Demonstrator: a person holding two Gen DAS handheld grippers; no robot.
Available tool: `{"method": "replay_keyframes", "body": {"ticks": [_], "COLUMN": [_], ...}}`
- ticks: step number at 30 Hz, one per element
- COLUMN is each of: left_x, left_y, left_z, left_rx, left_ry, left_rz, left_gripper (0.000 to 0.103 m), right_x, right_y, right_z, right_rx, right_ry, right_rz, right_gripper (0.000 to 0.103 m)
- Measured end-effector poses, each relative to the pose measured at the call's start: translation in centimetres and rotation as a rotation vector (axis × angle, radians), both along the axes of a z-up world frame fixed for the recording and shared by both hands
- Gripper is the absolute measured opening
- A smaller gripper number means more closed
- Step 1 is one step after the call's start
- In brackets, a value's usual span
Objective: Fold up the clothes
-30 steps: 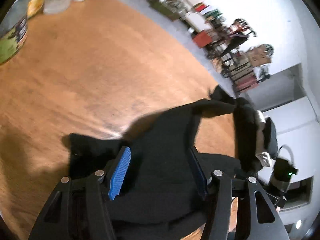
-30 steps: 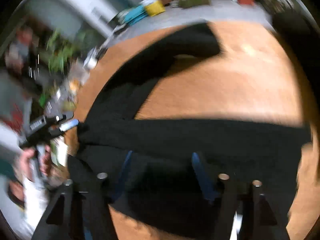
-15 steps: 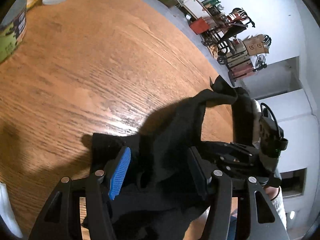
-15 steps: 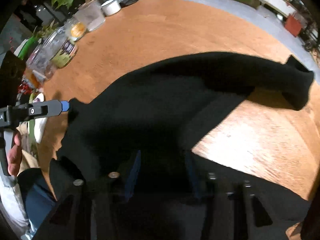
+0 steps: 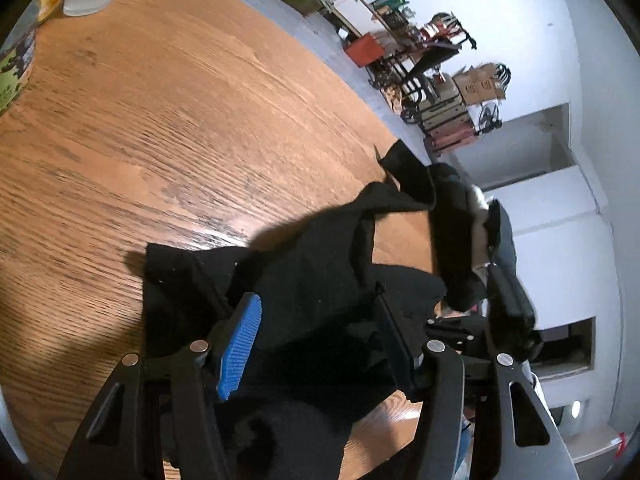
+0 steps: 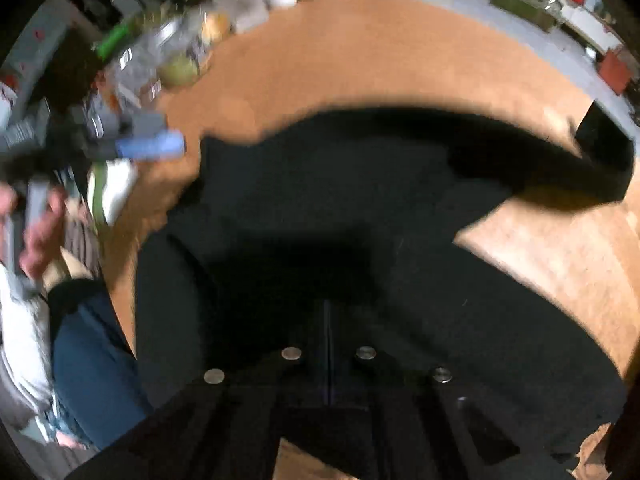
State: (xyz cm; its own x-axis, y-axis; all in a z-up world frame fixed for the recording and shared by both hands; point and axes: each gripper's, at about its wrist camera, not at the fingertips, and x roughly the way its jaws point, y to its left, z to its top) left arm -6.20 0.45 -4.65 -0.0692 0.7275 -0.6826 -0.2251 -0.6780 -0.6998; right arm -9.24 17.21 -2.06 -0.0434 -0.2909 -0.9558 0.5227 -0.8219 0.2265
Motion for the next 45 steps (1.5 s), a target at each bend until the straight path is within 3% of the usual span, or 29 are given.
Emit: {"method": "replay_keyframes", "body": {"ticks": [3,4,5,6,8,11,14,18,20,24,25,26,27,28,36,38,39,40,41,42,44,45], "left_x": [0.1,0.0,0.0,-0.1,-0.5,-1.1,-1.5,-1.5,-1.4,-1.6,-1.6,-1.5,-1.4,-1.2,2.1,1.7,1.3,0.6,0.0,-0.5,-1.2,-1.3], "left_y": [0.7,0.9,1.0,1.1,1.0,0.9,1.6,2.9,3.6,4.0,3.9,3.8,3.7,3.6,3.4,2.5,2.0,1.2,0.5,-0.1,-0.7,-0.9], "left_z": [0.0,0.1,0.1,0.2,0.3,0.2,-0.6,-1.7,-2.3,-3.8,-3.8,-3.6,-3.3,-3.1,-1.1,-1.6,-1.8,-1.9,-1.8,-1.7,-1.5,-1.6], "left_rx": [-0.001,0.002,0.003,0.003,0.006,0.014,-0.018,-0.074,-0.101,-0.129,-0.131,-0.142,-0.158,-0.178,-0.143,-0.152,-0.155,-0.157,-0.16,-0.168,-0.167,-0.148], "left_ry": [0.009,0.015,0.018,0.021,0.02,0.017,0.0,-0.006,-0.013,-0.052,-0.05,-0.029,-0.009,0.005,0.039,0.018,0.011,0.015,0.023,0.043,0.054,0.039], "left_rz": [-0.014,-0.018,-0.019,-0.019,-0.01,0.012,0.0,-0.035,-0.052,-0.055,-0.054,-0.056,-0.059,-0.062,-0.227,-0.18,-0.148,-0.096,-0.047,-0.004,0.036,0.04], "left_gripper": [0.06,0.06,0.06,0.06,0.06,0.061,0.066,0.067,0.067,0.067,0.059,0.044,0.005,0.0,0.0,0.0,0.0,0.0,0.001,0.005,0.027,0.048], "right_x": [0.4,0.3,0.0,-0.4,-1.1,-2.9,-3.7,-3.7,-3.4,-2.8,-2.6,-2.6,-2.5,-2.3,0.1,0.5,0.6,0.7,0.8,0.9,1.6,2.1], "right_y": [0.4,0.8,1.3,1.7,2.0,1.7,0.7,-0.3,-0.3,0.1,0.2,0.3,0.5,0.7,1.4,1.4,1.4,1.6,1.7,2.1,3.1,3.7], "right_z": [-0.3,0.4,1.2,2.3,3.5,3.7,2.1,0.3,0.0,0.3,0.6,0.8,1.1,1.3,0.7,-0.6,-1.3,-1.4,-1.6,-1.3,-0.1,0.6], "right_rx": [0.003,-0.006,-0.015,-0.008,0.016,0.022,0.05,0.063,0.078,0.083,0.071,0.065,0.056,0.049,-0.008,0.017,0.028,0.026,0.022,0.002,-0.035,-0.053], "right_ry": [0.006,0.033,0.072,0.137,0.198,0.17,0.112,0.074,0.077,0.084,0.086,0.086,0.087,0.088,0.045,0.012,-0.003,-0.008,-0.011,-0.002,0.039,0.065], "right_rz": [-0.018,-0.036,-0.056,-0.077,-0.1,-0.123,-0.106,-0.099,-0.09,-0.078,-0.075,-0.073,-0.071,-0.069,0.003,0.008,0.01,-0.003,-0.017,-0.036,-0.101,-0.138], "right_gripper": [0.005,0.018,0.042,0.048,0.052,0.055,0.062,0.058,0.022,0.011,0.01,0.01,0.009,0.009,0.009,0.019,0.029,0.047,0.048,0.049,0.058,0.061]}}
